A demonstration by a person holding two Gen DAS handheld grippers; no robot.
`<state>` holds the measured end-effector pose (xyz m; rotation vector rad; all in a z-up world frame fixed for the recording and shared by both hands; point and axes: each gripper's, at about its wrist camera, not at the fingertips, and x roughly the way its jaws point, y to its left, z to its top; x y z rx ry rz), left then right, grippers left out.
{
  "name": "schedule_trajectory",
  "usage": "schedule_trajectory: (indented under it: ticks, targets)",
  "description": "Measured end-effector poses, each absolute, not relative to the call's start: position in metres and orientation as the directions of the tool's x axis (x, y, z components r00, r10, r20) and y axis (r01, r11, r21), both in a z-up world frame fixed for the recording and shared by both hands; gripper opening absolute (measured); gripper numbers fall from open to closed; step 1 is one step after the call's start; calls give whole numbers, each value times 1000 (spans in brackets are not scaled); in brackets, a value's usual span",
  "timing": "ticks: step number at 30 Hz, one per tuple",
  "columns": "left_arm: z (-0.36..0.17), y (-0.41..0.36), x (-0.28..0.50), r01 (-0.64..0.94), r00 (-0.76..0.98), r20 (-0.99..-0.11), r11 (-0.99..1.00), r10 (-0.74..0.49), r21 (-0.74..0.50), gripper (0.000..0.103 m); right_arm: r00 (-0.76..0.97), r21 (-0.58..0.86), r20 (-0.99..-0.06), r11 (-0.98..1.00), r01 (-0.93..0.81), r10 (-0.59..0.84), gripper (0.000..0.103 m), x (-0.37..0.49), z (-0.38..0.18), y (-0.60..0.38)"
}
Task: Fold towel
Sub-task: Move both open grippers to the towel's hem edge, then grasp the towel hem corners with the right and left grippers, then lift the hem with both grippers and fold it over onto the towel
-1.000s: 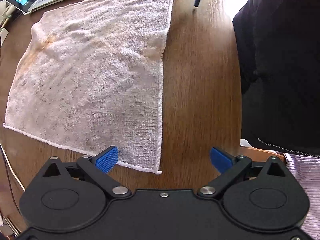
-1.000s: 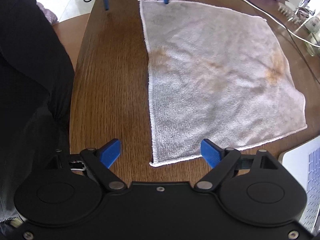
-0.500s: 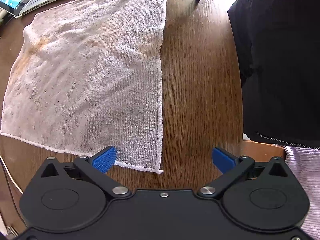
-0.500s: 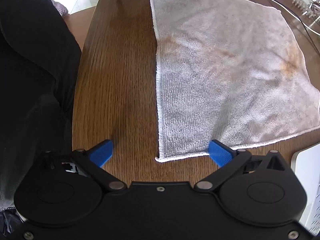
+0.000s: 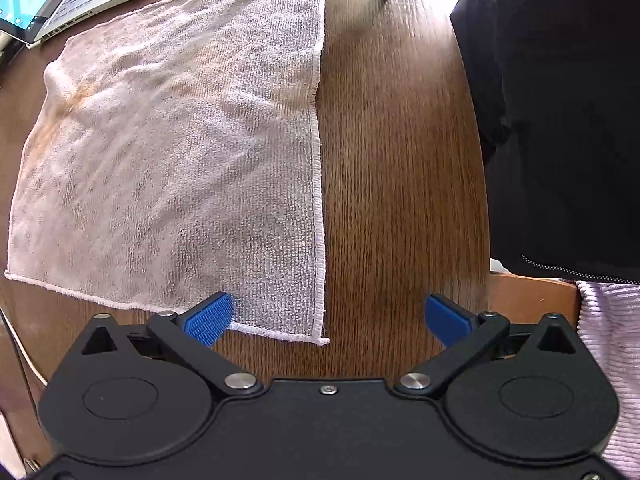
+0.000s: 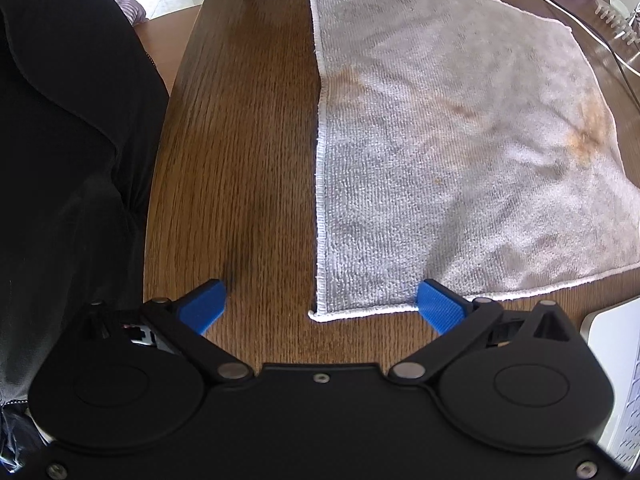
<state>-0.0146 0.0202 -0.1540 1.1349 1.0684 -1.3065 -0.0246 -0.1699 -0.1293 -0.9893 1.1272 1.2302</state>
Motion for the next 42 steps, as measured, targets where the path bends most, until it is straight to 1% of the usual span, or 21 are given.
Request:
schedule_trajectory:
  ticks: [3, 6, 7, 8, 9, 11, 16, 18, 19, 20, 22, 24, 25, 26, 28, 30, 31, 32, 33, 34, 42]
  targets:
    - [-154, 19, -9, 1000, -12, -987, -27, -159, -8, 101, -1, 22, -982, 109, -994, 188, 101, -23, -129, -169]
    - [-151, 18, -3, 1000, -16, -986, -14, -167, -13, 93, 3, 21, -980, 121, -992, 199, 95, -20, -127, -170]
    - [-150, 18, 0, 1000, -13, -985, -7, -171, -12, 88, 6, 21, -979, 130, -991, 205, 90, -18, -126, -171]
    - [-148, 18, 3, 1000, -9, -984, 2, -176, -9, 80, 9, 21, -978, 139, -990, 210, 84, -16, -124, -172]
    - [-147, 19, 6, 1000, -4, -983, 11, -182, -6, 77, 12, 21, -977, 149, -989, 215, 81, -13, -122, -174]
    - [-145, 19, 10, 1000, 7, -982, 23, -187, 3, 64, 13, 20, -976, 151, -988, 216, 76, -9, -120, -175]
    - [-139, 28, 6, 999, 33, -977, 48, -211, 23, 59, 15, 18, -976, 150, -989, 215, 74, -7, -115, -172]
    - [-135, 38, 15, 998, 34, -974, 50, -223, 23, 55, 22, 16, -975, 165, -986, 221, 66, -9, -116, -174]
    - [-134, 40, 13, 998, 34, -973, 51, -230, 23, 53, 28, 14, -973, 181, -983, 229, 56, -9, -115, -175]
    - [-135, 45, 16, 998, 34, -972, 50, -232, 23, 52, 32, 13, -972, 189, -982, 232, 51, -8, -115, -173]
    - [-137, 42, 15, 998, 30, -973, 52, -231, 19, 51, 33, 13, -972, 191, -981, 232, 51, -6, -117, -167]
    - [-137, 42, 17, 998, 32, -973, 52, -228, 21, 45, 31, 13, -972, 185, -983, 234, 49, -5, -118, -165]
    - [-135, 42, 20, 998, 35, -973, 55, -228, 23, 37, 31, 12, -972, 181, -983, 235, 44, -5, -118, -165]
    - [-136, 38, 22, 998, 35, -973, 57, -228, 22, 28, 34, 10, -971, 182, -983, 238, 32, -4, -117, -166]
    - [-130, 40, 22, 998, 32, -974, 50, -223, 22, 24, 46, 2, -969, 193, -981, 242, 13, -3, -116, -166]
    - [-129, 41, 22, 999, 29, -975, 42, -221, 20, 22, 52, -3, -969, 200, -980, 243, 12, -2, -117, -166]
    - [-128, 41, 21, 999, 33, -975, 38, -221, 25, 12, 53, -3, -968, 200, -980, 243, 12, -2, -117, -166]
    - [-127, 43, 21, 999, 38, -975, 38, -221, 30, 5, 54, -4, -968, 200, -980, 244, 12, -3, -116, -167]
    - [-125, 44, 21, 999, 39, -975, 42, -220, 31, 5, 54, -3, -968, 204, -979, 244, 10, -3, -116, -167]
    - [-125, 45, 22, 999, 36, -975, 48, -219, 26, 5, 55, -3, -968, 208, -978, 244, 4, -3, -116, -167]
    - [-116, 49, 29, 996, 33, -971, 91, -237, 12, 4, 49, 14, -964, 234, -972, 262, 3, -1, -115, -171]
